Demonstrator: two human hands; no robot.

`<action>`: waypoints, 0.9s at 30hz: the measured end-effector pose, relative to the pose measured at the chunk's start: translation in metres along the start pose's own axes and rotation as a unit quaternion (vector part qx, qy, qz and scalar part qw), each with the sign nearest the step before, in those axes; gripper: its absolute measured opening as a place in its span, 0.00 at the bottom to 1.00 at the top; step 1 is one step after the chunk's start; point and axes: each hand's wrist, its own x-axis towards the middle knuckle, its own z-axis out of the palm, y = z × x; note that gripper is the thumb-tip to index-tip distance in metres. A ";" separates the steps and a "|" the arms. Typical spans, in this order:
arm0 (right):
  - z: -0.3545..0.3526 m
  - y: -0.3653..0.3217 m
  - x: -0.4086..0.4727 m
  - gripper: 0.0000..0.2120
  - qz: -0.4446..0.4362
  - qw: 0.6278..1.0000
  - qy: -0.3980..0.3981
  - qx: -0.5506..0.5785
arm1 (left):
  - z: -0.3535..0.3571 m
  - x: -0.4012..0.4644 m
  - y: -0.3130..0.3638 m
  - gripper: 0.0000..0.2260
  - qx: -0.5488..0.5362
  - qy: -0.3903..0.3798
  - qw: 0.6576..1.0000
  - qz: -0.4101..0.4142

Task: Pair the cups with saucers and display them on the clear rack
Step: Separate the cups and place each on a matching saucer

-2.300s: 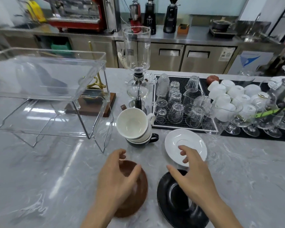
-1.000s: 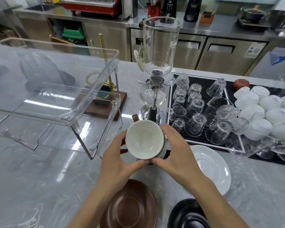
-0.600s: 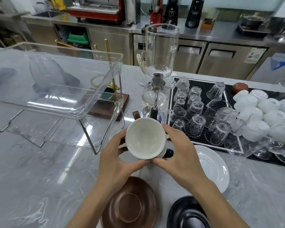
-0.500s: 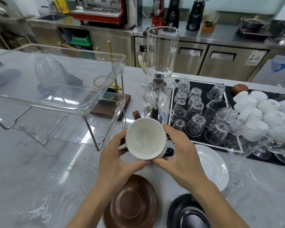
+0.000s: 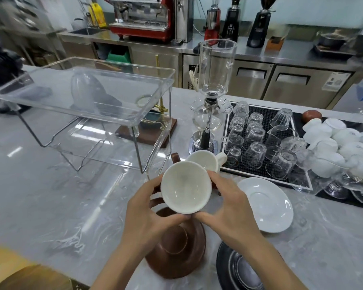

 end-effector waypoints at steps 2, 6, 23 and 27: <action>0.003 -0.002 -0.006 0.40 0.002 1.000 -0.009 -0.004 | -0.003 -0.009 -0.004 0.39 0.001 -0.003 1.000 -0.014; 0.011 -0.004 -0.017 0.39 0.006 0.999 -0.044 0.002 | -0.009 -0.026 -0.014 0.40 0.028 0.002 0.999 -0.033; 0.045 0.013 -0.048 0.38 0.045 0.988 -0.145 0.016 | -0.018 -0.070 -0.034 0.36 0.131 -0.026 0.990 -0.048; 0.049 0.016 -0.047 0.39 0.046 0.987 -0.152 0.013 | -0.016 -0.071 -0.033 0.37 0.133 -0.031 0.989 -0.055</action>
